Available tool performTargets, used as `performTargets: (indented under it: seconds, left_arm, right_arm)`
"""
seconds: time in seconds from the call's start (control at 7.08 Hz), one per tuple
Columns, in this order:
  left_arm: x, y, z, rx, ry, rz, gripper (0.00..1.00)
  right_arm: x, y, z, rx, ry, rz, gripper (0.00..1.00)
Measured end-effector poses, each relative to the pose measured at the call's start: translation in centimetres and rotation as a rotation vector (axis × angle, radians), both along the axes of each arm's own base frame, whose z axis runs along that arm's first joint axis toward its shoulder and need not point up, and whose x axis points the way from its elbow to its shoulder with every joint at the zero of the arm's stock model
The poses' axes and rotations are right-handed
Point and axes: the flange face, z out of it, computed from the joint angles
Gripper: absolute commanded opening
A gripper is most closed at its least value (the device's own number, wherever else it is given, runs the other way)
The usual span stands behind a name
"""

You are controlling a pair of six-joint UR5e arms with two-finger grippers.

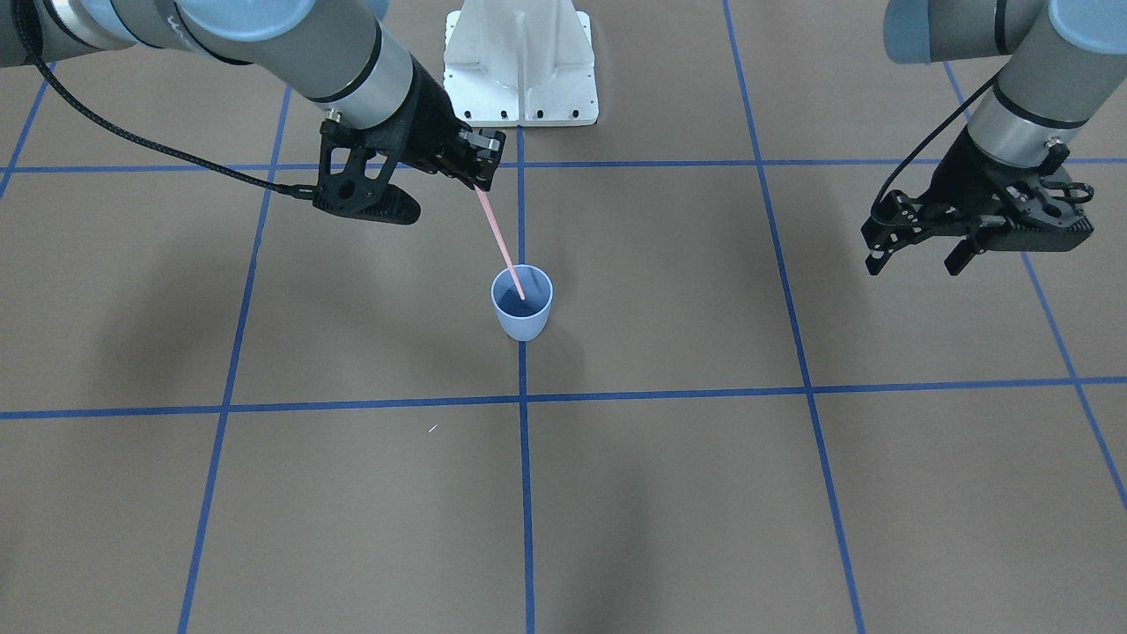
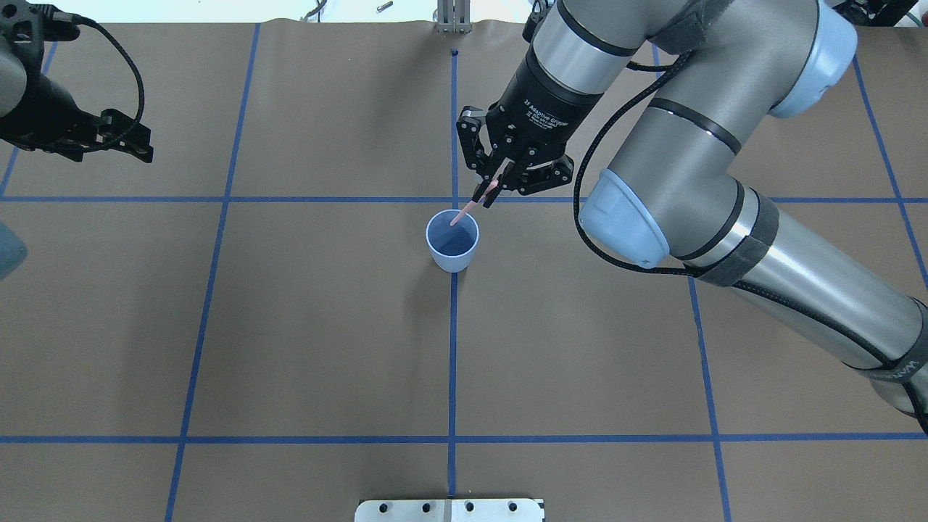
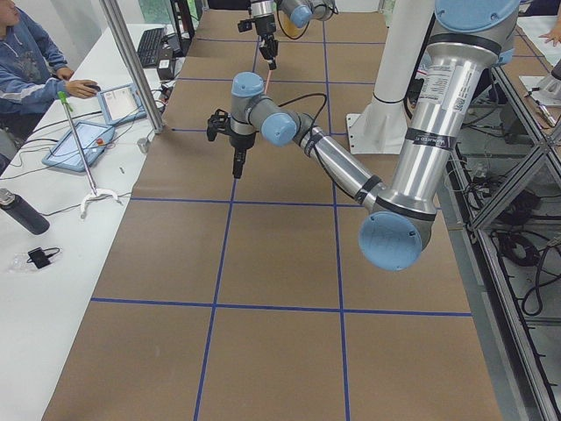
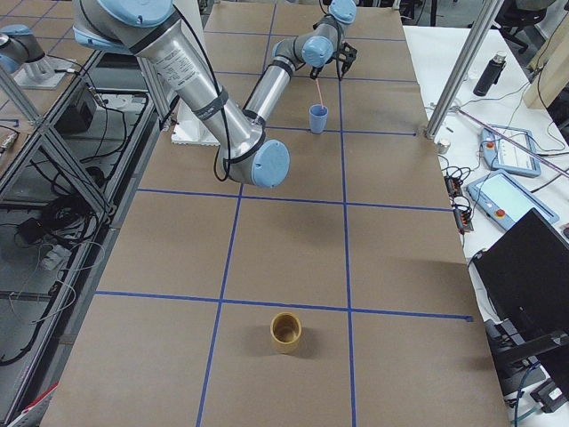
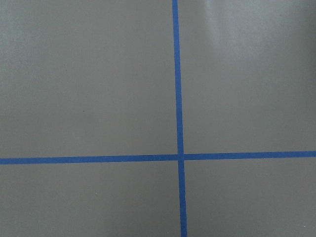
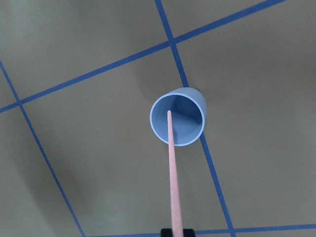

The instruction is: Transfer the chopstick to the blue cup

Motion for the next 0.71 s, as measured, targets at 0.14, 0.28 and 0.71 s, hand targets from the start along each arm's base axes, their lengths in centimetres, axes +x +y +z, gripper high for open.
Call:
performTargets:
  seconds: [0.14,0.28,0.71]
  left_arm:
    - [-0.02,0.01,-0.05,0.002,0.002,-0.001,0.98]
    - [0.00,0.03,-0.06,0.003,0.003,-0.001,0.98]
    - [0.07,-0.04,0.08,0.000,0.002,-0.001,0.98]
  right_arm:
    - [-0.36,-0.24,0.29,-0.010,0.001,-0.011,0.00]
    - [-0.74,-0.58,0.54,-0.016,0.006,-0.017,0.25]
    - [-1.11,-0.94,0.80,-0.018,0.010,-0.021,1.00]
